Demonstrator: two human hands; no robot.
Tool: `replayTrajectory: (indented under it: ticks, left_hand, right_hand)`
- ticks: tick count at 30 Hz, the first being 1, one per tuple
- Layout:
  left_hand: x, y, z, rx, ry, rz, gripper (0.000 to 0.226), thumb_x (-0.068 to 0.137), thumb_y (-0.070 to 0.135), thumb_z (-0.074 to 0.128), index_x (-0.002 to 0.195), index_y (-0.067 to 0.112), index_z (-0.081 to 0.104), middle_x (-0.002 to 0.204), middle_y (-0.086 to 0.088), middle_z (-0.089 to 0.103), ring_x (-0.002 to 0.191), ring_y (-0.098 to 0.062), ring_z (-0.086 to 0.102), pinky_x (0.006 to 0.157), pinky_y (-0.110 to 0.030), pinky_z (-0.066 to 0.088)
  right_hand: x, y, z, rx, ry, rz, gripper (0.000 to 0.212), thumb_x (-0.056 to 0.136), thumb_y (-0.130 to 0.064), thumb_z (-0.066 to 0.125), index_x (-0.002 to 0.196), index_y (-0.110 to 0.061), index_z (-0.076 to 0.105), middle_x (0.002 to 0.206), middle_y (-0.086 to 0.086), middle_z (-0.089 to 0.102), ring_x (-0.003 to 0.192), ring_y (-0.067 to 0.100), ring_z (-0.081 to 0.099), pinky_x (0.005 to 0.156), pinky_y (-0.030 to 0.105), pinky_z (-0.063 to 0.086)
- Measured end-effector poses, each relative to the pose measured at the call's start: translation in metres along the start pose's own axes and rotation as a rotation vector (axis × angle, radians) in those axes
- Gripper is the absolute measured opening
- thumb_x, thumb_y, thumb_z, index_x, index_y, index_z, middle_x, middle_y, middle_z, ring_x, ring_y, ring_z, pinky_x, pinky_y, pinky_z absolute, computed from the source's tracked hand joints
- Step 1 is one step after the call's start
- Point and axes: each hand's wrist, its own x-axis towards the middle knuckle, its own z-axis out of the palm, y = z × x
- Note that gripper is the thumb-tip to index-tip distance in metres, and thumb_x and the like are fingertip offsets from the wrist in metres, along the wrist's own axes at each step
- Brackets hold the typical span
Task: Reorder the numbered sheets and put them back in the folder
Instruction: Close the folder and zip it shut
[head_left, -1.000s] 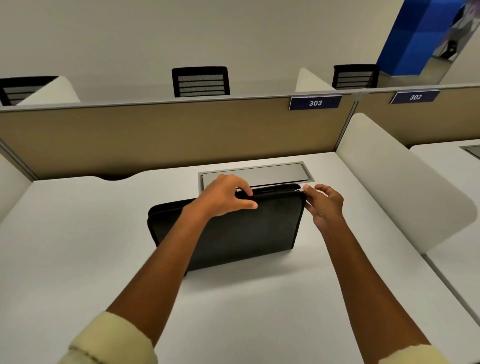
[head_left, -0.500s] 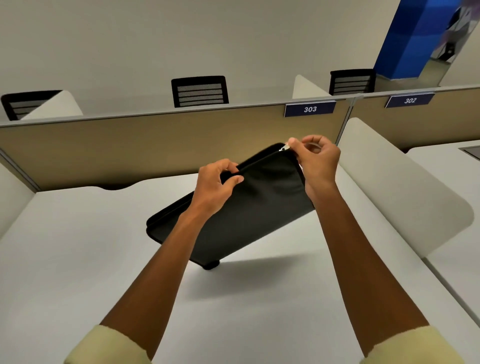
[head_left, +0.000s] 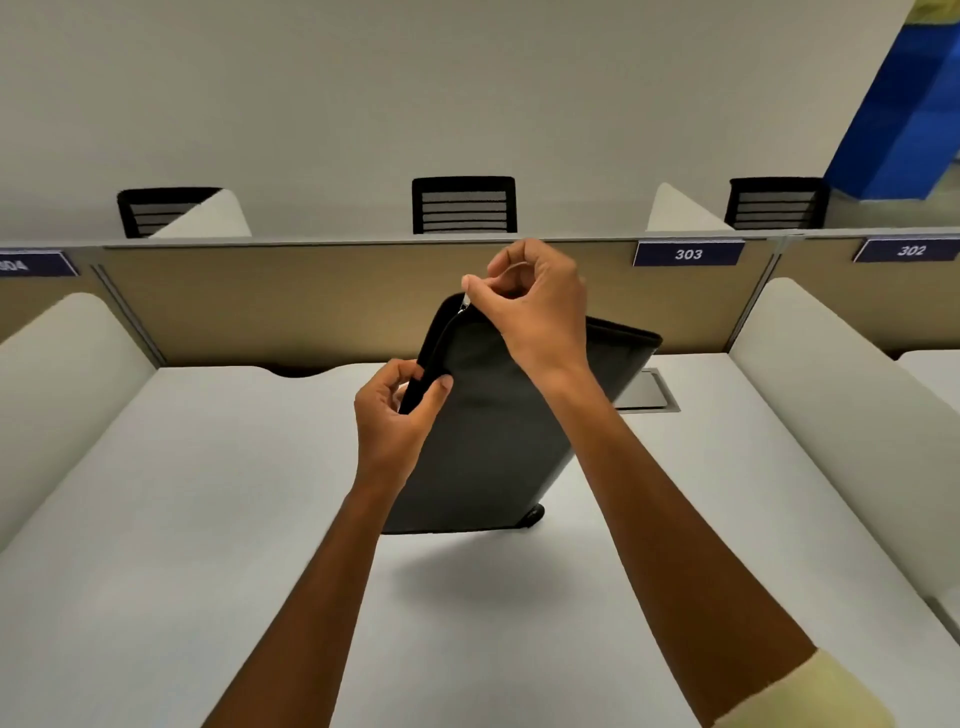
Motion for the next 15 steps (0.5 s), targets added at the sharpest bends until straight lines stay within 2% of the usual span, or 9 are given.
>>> replayTrajectory:
  ticks: [4, 7, 10, 15]
  left_hand:
    - [0.012, 0.014, -0.017, -0.047, 0.085, 0.008, 0.022, 0.084, 0.016, 0.076, 0.101, 0.008, 0.065, 0.095, -0.005, 0.071, 0.092, -0.018, 0.069, 0.080, -0.023, 0.057]
    - [0.015, 0.014, -0.034, -0.114, 0.069, 0.007, 0.018, 0.085, 0.009, 0.074, 0.101, 0.010, 0.068, 0.095, -0.003, 0.072, 0.096, -0.020, 0.070, 0.087, -0.028, 0.056]
    - [0.014, 0.011, -0.048, -0.165, 0.059, 0.001, 0.018, 0.085, 0.002, 0.072, 0.098, 0.012, 0.069, 0.093, 0.002, 0.074, 0.094, -0.018, 0.070, 0.083, -0.024, 0.055]
    - [0.011, 0.006, -0.060, -0.155, 0.052, 0.031, 0.020, 0.084, -0.001, 0.071, 0.099, 0.012, 0.070, 0.093, 0.004, 0.074, 0.095, -0.019, 0.070, 0.081, -0.021, 0.055]
  right_hand:
    - [-0.014, -0.014, 0.034, -0.005, -0.054, -0.038, 0.020, 0.082, -0.015, 0.082, 0.085, -0.017, 0.062, 0.072, -0.005, 0.069, 0.066, 0.003, 0.067, 0.063, 0.013, 0.054]
    - [-0.023, -0.020, 0.051, -0.053, -0.084, -0.073, 0.020, 0.083, -0.016, 0.081, 0.085, -0.019, 0.061, 0.072, -0.007, 0.067, 0.067, 0.003, 0.066, 0.066, 0.018, 0.056]
    - [-0.029, -0.021, 0.061, -0.088, -0.083, -0.066, 0.024, 0.083, -0.019, 0.081, 0.090, -0.020, 0.058, 0.071, -0.008, 0.067, 0.069, 0.005, 0.067, 0.070, 0.028, 0.059]
    - [-0.035, -0.018, 0.061, -0.092, -0.032, -0.019, 0.031, 0.083, -0.021, 0.082, 0.096, -0.020, 0.054, 0.072, -0.009, 0.069, 0.071, 0.005, 0.069, 0.073, 0.030, 0.059]
